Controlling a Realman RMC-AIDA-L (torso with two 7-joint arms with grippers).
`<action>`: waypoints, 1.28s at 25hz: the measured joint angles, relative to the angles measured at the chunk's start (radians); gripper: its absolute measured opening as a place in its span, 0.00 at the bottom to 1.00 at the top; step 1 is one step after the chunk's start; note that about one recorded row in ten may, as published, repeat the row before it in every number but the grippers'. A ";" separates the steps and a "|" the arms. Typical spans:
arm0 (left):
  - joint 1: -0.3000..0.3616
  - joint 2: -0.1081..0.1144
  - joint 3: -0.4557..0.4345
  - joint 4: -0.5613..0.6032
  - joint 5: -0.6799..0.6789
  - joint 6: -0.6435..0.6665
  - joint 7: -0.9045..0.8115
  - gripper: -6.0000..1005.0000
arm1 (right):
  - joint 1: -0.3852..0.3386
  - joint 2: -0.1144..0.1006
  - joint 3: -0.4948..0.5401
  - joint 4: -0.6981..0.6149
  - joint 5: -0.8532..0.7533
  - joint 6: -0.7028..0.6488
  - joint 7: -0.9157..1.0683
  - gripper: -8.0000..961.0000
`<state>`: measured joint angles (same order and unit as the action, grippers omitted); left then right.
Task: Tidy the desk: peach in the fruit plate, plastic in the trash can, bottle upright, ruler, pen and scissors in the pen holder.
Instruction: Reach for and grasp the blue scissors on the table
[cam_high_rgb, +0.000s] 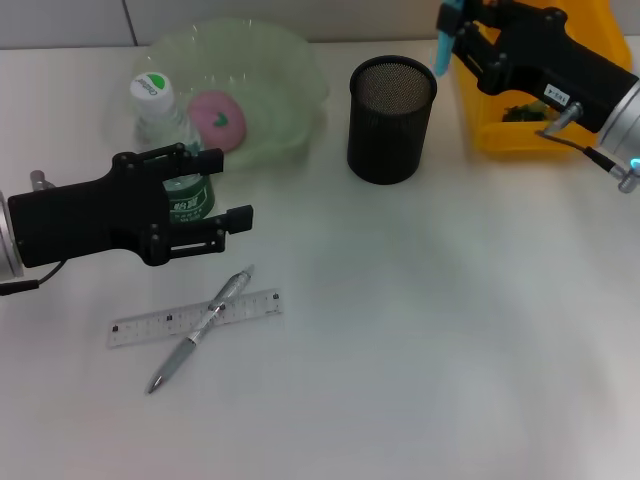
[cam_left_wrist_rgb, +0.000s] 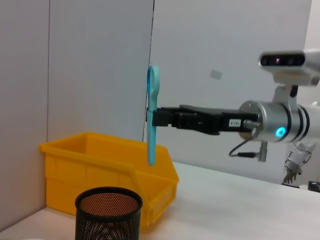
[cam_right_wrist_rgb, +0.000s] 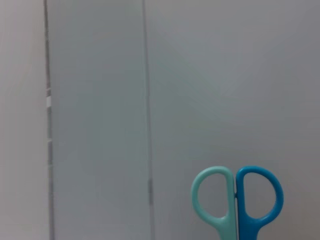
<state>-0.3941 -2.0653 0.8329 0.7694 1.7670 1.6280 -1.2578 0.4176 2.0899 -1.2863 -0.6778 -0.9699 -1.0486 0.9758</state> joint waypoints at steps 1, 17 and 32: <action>0.000 0.000 0.000 -0.001 0.000 0.000 0.000 0.73 | 0.018 0.000 0.000 0.074 0.076 -0.023 -0.097 0.30; -0.002 -0.003 0.000 -0.004 0.000 -0.002 0.000 0.73 | 0.140 -0.001 0.001 0.329 0.193 -0.029 -0.305 0.32; -0.012 -0.001 0.000 -0.010 0.000 -0.004 0.000 0.73 | 0.153 0.001 -0.003 0.369 0.191 -0.005 -0.308 0.34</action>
<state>-0.4062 -2.0666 0.8329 0.7591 1.7672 1.6244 -1.2578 0.5707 2.0911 -1.2897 -0.3084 -0.7786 -1.0536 0.6680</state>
